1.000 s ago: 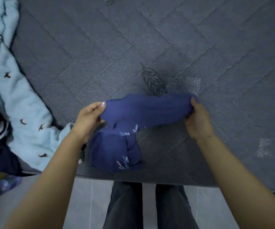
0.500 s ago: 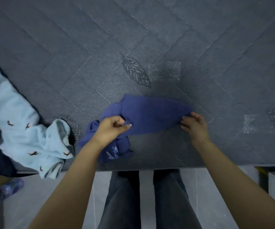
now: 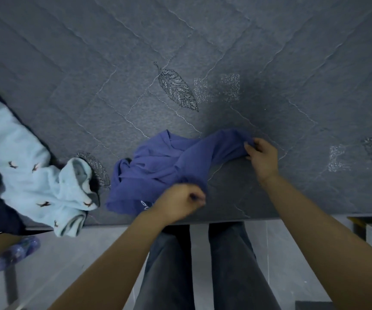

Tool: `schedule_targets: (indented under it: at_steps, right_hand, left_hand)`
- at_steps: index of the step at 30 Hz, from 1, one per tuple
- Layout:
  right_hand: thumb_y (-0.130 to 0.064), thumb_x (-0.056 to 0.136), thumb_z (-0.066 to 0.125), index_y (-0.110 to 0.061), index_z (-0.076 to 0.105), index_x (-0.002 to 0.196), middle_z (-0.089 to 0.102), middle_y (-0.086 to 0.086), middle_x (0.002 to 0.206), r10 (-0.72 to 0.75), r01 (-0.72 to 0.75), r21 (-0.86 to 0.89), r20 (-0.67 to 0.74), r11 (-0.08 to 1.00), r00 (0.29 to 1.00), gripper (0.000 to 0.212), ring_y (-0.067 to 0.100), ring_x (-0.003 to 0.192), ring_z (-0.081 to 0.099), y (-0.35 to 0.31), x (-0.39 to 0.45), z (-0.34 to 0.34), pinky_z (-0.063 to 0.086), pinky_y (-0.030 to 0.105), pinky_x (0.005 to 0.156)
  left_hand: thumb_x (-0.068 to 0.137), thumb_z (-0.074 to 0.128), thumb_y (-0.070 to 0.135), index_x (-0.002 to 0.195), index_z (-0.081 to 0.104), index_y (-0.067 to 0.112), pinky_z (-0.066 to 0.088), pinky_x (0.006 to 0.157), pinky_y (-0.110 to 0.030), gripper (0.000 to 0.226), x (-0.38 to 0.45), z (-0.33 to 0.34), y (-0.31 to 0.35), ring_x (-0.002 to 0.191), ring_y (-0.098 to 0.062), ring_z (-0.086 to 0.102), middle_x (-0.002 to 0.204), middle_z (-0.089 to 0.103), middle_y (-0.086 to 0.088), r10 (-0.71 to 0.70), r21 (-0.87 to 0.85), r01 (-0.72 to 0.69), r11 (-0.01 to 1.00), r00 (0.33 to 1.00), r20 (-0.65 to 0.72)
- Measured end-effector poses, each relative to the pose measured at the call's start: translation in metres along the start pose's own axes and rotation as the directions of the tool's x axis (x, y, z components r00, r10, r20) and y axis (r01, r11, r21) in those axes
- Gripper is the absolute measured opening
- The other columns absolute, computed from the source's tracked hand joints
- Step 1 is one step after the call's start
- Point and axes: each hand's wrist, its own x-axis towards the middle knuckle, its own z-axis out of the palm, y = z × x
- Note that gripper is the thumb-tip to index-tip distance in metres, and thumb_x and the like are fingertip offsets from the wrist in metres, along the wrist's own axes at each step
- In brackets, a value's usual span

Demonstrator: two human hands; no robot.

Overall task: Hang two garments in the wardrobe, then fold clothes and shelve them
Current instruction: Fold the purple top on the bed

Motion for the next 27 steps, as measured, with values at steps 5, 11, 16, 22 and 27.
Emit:
schedule_targets:
  at_steps: [5,11,16,22,27]
  right_hand:
    - [0.0,0.099,0.047,-0.007,0.057,0.108,0.061,0.0,0.096,0.047,-0.05,0.109,0.025,0.993,0.999,0.015,0.013,0.09,0.058,0.021,-0.008,-0.024,0.053,0.019,0.076]
    - [-0.01,0.099,0.037,-0.014,0.059,0.087,0.063,0.004,0.088,0.201,-0.188,0.306,-0.014,0.933,0.979,0.025,0.018,0.078,0.058,0.011,-0.006,-0.017,0.052,0.025,0.068]
    - [-0.052,0.093,0.053,-0.009,0.065,0.096,0.068,0.012,0.093,0.27,-0.269,-0.167,-0.014,0.949,0.963,0.045,0.028,0.085,0.065,0.0,0.009,-0.006,0.056,0.043,0.078]
    - [-0.017,0.095,0.06,-0.007,0.063,0.086,0.057,0.005,0.079,0.042,-0.046,-0.072,-0.058,0.996,0.997,0.015,0.016,0.082,0.05,-0.006,-0.009,-0.01,0.042,0.021,0.067]
    - [-0.012,0.104,0.041,-0.012,0.049,0.079,0.052,0.008,0.083,0.048,-0.02,0.427,-0.056,0.904,0.997,0.026,0.015,0.078,0.05,-0.045,-0.055,-0.042,0.046,0.027,0.079]
  left_hand:
    - [0.088,0.066,0.013,0.112,0.065,0.012,0.044,0.092,-0.033,0.025,0.035,-0.045,-0.004,0.106,-0.028,0.057,0.114,0.061,-0.007,-0.038,0.056,0.092,0.994,0.788,-0.615]
    - [0.091,0.06,0.047,0.133,0.05,0.018,0.033,0.104,-0.046,0.053,0.08,-0.073,-0.036,0.127,-0.029,0.041,0.135,0.046,-0.009,-0.263,-0.038,0.308,0.951,0.735,-0.625]
    - [0.086,0.071,0.035,0.107,0.05,0.014,0.038,0.087,-0.029,0.036,0.096,-0.092,-0.045,0.089,-0.017,0.05,0.097,0.054,-0.002,-0.369,-0.197,0.312,0.929,0.818,-0.441]
    - [0.101,0.048,0.032,0.077,0.05,0.009,0.036,0.065,-0.024,0.033,0.067,-0.108,-0.023,0.068,-0.014,0.038,0.072,0.045,-0.002,-0.272,-0.3,0.161,0.94,0.885,-0.379]
    - [0.105,0.04,0.023,0.085,0.047,0.012,0.035,0.065,-0.02,0.024,0.002,-0.135,0.024,0.066,-0.001,0.037,0.073,0.041,0.006,-0.039,-0.297,-0.148,0.943,0.84,-0.542]
